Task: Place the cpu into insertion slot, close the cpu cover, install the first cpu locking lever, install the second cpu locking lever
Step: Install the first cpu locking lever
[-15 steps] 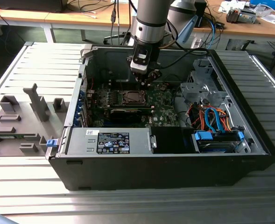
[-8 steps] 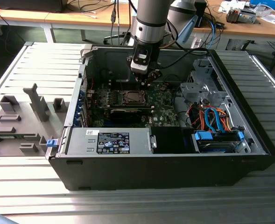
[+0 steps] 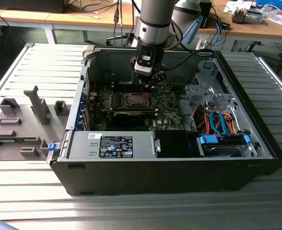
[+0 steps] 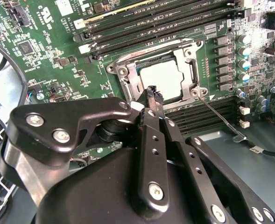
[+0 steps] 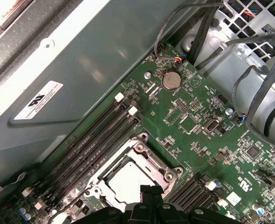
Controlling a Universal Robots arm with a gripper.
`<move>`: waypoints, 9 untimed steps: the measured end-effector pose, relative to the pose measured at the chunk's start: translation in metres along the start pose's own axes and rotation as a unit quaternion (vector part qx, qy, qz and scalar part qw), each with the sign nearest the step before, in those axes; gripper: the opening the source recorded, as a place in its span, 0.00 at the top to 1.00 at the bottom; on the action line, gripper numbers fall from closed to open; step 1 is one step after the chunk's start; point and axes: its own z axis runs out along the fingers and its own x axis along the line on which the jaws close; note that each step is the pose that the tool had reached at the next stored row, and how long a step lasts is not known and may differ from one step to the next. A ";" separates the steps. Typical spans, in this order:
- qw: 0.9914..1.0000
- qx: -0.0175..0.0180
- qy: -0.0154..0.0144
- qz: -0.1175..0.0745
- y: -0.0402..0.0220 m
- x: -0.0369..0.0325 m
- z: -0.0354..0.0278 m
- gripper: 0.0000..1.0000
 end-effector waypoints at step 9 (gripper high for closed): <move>1.000 0.000 0.000 -0.007 0.0000 0.0000 0.0000 0.89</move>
